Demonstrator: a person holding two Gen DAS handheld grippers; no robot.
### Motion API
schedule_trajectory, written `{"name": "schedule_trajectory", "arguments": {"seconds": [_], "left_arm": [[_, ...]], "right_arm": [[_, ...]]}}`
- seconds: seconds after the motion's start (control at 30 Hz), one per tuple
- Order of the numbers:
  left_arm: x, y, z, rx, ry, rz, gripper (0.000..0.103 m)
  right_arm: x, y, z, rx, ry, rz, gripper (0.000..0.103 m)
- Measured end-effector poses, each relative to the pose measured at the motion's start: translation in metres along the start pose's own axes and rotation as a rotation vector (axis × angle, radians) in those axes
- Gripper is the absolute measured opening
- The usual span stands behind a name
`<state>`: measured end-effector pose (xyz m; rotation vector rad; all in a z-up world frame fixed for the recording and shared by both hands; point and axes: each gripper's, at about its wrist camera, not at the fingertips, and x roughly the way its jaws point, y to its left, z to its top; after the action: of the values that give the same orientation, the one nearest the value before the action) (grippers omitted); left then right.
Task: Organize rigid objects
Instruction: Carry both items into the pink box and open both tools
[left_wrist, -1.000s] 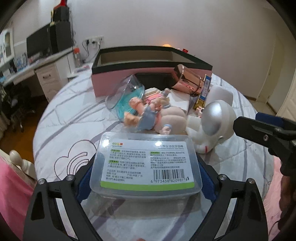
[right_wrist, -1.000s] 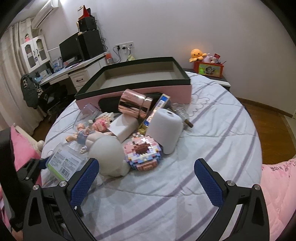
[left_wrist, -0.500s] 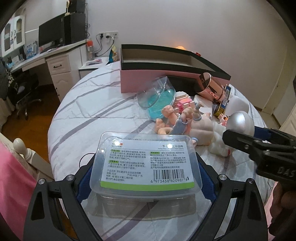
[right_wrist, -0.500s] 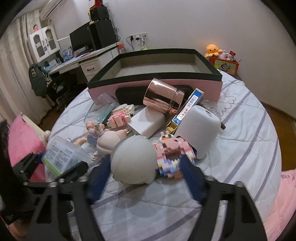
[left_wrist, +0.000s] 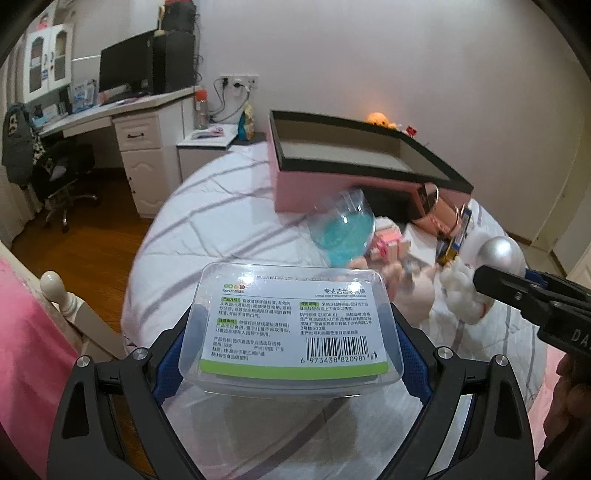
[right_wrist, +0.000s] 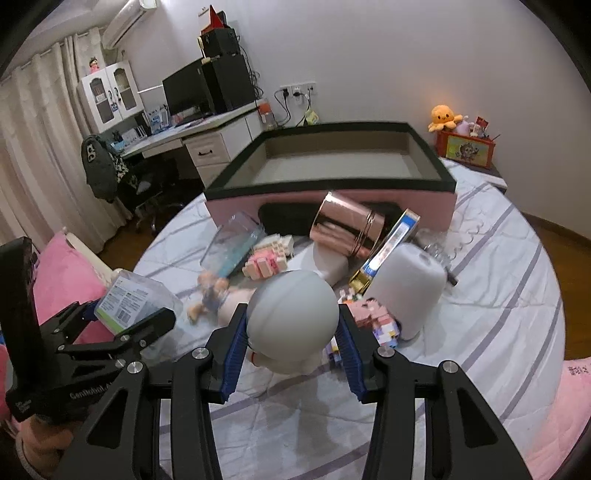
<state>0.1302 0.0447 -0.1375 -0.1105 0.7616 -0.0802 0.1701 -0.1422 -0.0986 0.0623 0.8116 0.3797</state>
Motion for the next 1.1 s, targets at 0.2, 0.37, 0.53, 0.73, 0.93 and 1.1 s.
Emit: {"name": "schedule_trajectory", "arguments": {"seconds": [0.2,0.37,0.53,0.73,0.93,1.1], "left_arm": [[-0.013,-0.001,0.023,0.004,-0.055,-0.014,0.094],[-0.012,-0.010,0.056,0.027,-0.108,-0.025,0.094],[0.005,-0.019,0.099,0.044,-0.153,-0.040,0.094],[0.046,-0.027,0.147,0.036,-0.136,-0.062,0.094],[0.097,-0.039,0.171,0.050,-0.074,-0.066,0.094],[0.130,-0.047,0.175,0.057,-0.007,-0.053,0.094]], "right_arm": [[-0.014,-0.002,0.016,0.001,-0.042,0.008,0.047],[-0.018,-0.006,0.044,-0.028,-0.085,-0.007,0.047],[-0.009,-0.020,0.080,-0.049,-0.114,-0.028,0.047],[0.019,-0.042,0.122,-0.042,-0.115,-0.051,0.047],[0.061,-0.065,0.145,-0.013,-0.063,-0.067,0.047],[0.087,-0.077,0.148,0.001,-0.015,-0.068,0.047]]}}
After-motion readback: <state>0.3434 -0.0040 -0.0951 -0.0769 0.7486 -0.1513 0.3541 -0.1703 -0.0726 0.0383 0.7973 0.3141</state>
